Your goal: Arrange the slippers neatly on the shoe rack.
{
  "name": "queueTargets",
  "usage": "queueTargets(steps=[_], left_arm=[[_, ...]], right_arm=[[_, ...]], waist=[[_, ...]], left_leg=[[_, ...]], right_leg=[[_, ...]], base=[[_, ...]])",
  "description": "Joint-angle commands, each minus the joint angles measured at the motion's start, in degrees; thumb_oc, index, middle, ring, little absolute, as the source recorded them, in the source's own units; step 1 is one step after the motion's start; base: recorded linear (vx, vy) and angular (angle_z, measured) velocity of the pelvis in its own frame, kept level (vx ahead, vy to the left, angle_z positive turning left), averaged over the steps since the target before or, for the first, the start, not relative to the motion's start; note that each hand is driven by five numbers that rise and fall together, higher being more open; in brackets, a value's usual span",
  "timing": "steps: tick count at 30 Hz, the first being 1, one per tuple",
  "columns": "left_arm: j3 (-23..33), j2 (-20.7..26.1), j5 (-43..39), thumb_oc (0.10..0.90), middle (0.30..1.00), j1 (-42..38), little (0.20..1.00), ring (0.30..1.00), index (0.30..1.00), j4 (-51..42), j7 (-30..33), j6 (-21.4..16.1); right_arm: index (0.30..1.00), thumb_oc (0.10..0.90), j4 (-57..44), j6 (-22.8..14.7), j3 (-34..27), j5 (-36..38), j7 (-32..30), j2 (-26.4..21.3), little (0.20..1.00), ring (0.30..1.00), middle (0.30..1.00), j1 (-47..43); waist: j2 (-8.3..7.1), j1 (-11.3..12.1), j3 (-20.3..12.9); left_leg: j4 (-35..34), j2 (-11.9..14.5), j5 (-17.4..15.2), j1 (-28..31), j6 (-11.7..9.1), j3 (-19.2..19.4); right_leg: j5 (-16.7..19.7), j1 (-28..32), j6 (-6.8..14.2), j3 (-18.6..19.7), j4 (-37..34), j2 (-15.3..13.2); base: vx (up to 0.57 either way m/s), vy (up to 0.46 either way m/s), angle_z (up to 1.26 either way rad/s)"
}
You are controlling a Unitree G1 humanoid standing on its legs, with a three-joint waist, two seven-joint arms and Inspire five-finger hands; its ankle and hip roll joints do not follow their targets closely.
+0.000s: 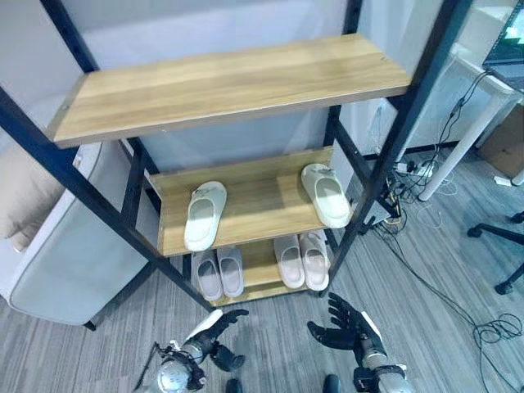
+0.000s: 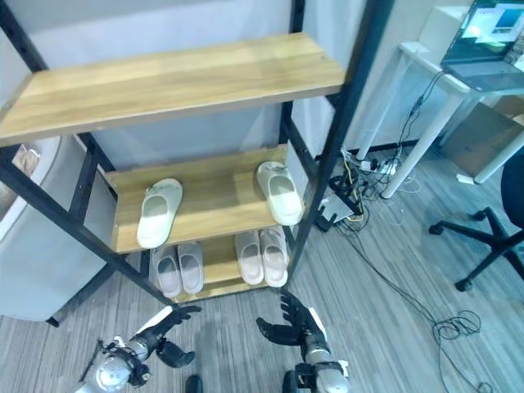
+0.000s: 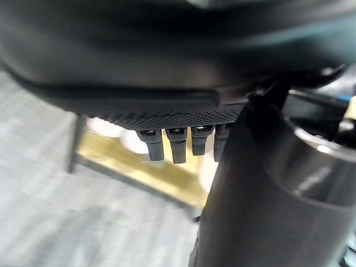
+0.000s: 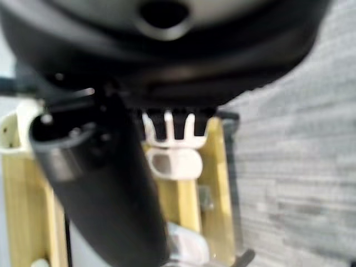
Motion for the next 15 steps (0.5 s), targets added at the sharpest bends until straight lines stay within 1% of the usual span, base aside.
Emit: queueTargets(steps=[1,3,6,7,8,9,10,11,12,15], left_arm=[[0.0,1.3,-1.6,0.800,0.900,-3.6,0.900,0.900,0.900,3.8,3.5,-3.0],[-0.1,-0.5,-1.4,0.800,0.900,-5.0,0.900,0.900,0.900,7.3,5.2,-2.7],[-0.2,-1.1,-1.2,0.800,0.900,-4.7,0.900,0.900,0.900,8.5,5.3,-2.6],[2.5,4.2,-18.6,0.800,0.900,-4.8,0.900,0.900,0.900,-15.5,5.0,-1.5],[2.5,4.3,-18.6,0.800,0.900,-4.8,0.900,0.900,0.900,-15.5,5.0,-1.5],[2.2,4.3,-18.2,0.800,0.900,-5.0,0.900,0.900,0.900,-15.8,4.5,-1.6],[2.1,4.2,-18.1,0.800,0.900,-5.5,0.900,0.900,0.900,-15.4,3.9,-1.7],[1.6,4.1,-18.2,0.800,0.900,-5.8,0.900,0.900,0.900,-15.5,3.0,-1.8],[1.6,4.0,-18.6,0.800,0.900,-6.1,0.900,0.900,0.900,-16.2,2.2,-1.9],[1.2,4.2,-19.7,0.800,0.900,-6.6,0.900,0.900,0.900,-18.6,1.5,-2.4]], right_arm=[[0.900,0.800,-4.4,-3.3,1.6,-0.1,1.5,3.3,0.900,0.900,0.900,-0.5],[0.900,0.800,-3.8,-3.4,2.2,-0.4,1.0,3.4,0.900,0.900,0.900,-0.6],[0.900,0.800,-3.9,-3.5,2.4,-0.7,1.0,3.2,0.900,0.900,0.900,-0.3],[0.900,0.800,-7.3,-2.3,-1.2,13.4,2.7,6.5,0.900,0.900,0.900,0.3],[0.900,0.800,-7.3,-2.3,-1.2,13.4,2.7,6.6,0.900,0.900,0.900,0.3],[0.900,0.800,-6.9,-2.1,-1.8,13.4,2.6,6.9,0.900,0.900,0.900,0.5],[0.900,0.800,-6.6,-2.2,-2.0,13.0,2.6,6.9,0.900,0.900,0.900,0.3],[0.900,0.800,-6.6,-2.0,-2.3,12.3,2.7,7.0,0.900,0.900,0.900,0.4],[0.900,0.800,-6.8,-1.9,-2.6,10.9,2.8,6.8,0.900,0.900,0.900,0.9],[0.900,0.800,-6.7,-2.0,-2.9,9.1,2.8,6.1,0.900,0.900,0.900,1.2]], waist=[[-4.83,0.0,-3.3],[-4.63,-0.4,-3.6],[-4.50,-0.6,-3.9],[-3.78,1.0,1.2],[-3.76,0.9,1.1],[-4.09,0.5,1.0],[-4.41,0.1,0.6],[-4.72,0.2,-0.1],[-5.14,0.0,-1.1],[-5.25,-0.2,-1.7]], left_leg=[[0.2,-5.6,-4.5,-3.7,1.3,-1.3],[0.2,-5.2,-4.2,-4.4,0.8,-1.8],[0.2,-5.0,-4.3,-4.2,0.7,-1.8],[0.2,-8.9,-5.6,-1.8,5.5,1.0],[0.2,-8.9,-5.5,-1.9,5.5,1.0],[0.2,-9.3,-5.6,-1.2,5.2,0.1],[0.2,-9.6,-6.1,-1.0,5.2,0.0],[0.2,-9.8,-7.0,-0.7,5.2,0.0],[0.2,-10.2,-7.2,-0.8,4.9,-0.2],[0.2,-10.5,-7.6,-0.6,4.7,-0.7]], right_leg=[[-6.5,-0.8,0.6,0.1,0.3,-0.8],[-7.1,-1.0,0.4,-0.5,0.3,-0.4],[-7.2,-0.7,0.3,-0.5,0.3,-0.2],[-8.0,-4.7,0.7,-7.0,12.7,-4.0],[-7.7,-4.6,0.6,-7.1,12.3,-3.9],[-5.7,-4.5,1.9,-3.6,9.7,-3.4],[-4.4,-4.3,2.8,-1.4,8.2,-2.9],[-4.2,-3.6,2.6,-0.7,6.2,-2.7],[-1.5,-2.7,3.4,-0.6,3.9,-3.6],[0.0,-2.1,3.8,-0.5,2.5,-3.2]], base=[[-0.02,-0.046,0.05],[-0.02,-0.061,0.09],[0.02,-0.015,0.09],[-0.01,0.000,0.04],[0.07,-0.022,0.05],[0.12,-0.050,0.10],[0.22,-0.070,0.19],[0.27,-0.092,0.11],[0.26,-0.086,0.00],[0.16,-0.068,-0.03]])
